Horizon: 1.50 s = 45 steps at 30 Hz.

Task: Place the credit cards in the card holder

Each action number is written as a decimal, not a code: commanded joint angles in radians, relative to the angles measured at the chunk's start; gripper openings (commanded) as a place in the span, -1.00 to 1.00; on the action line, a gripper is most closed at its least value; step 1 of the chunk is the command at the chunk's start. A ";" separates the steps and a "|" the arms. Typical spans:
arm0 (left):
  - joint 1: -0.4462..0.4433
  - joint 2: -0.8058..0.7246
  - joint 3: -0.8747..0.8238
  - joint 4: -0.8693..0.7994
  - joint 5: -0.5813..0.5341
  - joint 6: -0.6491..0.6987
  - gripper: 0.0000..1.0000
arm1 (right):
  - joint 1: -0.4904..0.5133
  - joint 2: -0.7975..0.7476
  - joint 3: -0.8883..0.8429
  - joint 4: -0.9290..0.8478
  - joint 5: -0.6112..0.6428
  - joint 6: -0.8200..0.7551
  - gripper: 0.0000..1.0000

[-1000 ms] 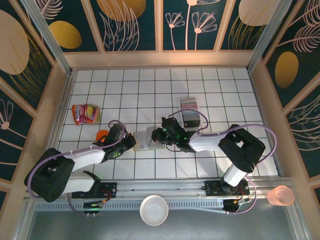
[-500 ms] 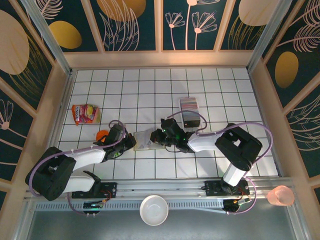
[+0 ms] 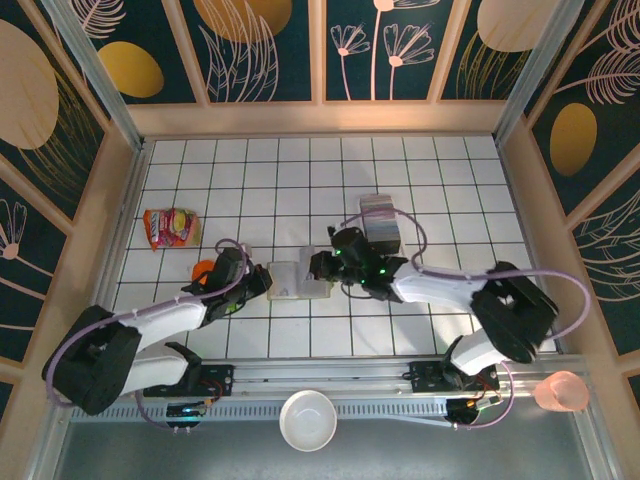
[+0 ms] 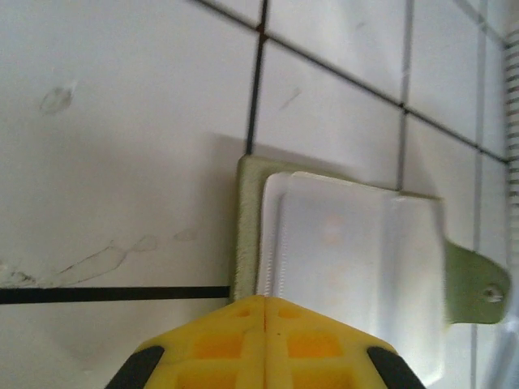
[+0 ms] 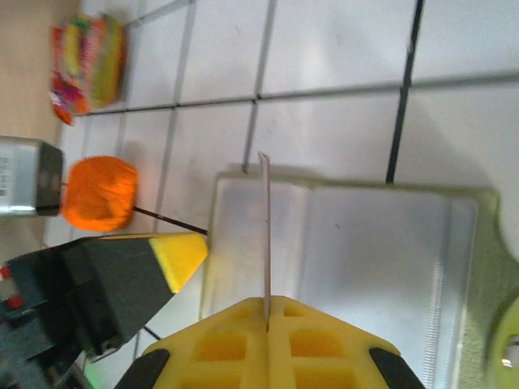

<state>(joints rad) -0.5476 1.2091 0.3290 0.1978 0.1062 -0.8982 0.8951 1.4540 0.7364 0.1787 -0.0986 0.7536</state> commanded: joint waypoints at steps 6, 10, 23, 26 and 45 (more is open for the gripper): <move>0.007 -0.113 0.050 -0.069 -0.005 0.066 -0.77 | -0.178 -0.172 0.217 -0.549 -0.074 -0.731 -1.00; 0.006 -0.128 0.056 -0.071 0.009 0.086 -0.77 | -0.311 -0.254 0.255 -0.741 -0.143 -1.278 -1.00; 0.007 -0.149 0.048 -0.074 0.018 0.124 -0.77 | -0.455 -0.160 0.315 -1.012 0.013 -1.930 -1.00; 0.007 -0.144 0.042 -0.065 0.023 0.128 -0.77 | -0.455 -0.122 0.315 -0.986 0.010 -1.939 -1.00; 0.006 -0.143 0.009 -0.031 0.043 0.107 -0.78 | -0.460 0.045 0.214 -0.692 0.095 -2.003 -1.00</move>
<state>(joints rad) -0.5476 1.0748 0.3477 0.1459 0.1295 -0.7929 0.4393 1.4803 0.9668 -0.5838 -0.0467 -1.2182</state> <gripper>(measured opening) 0.111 0.046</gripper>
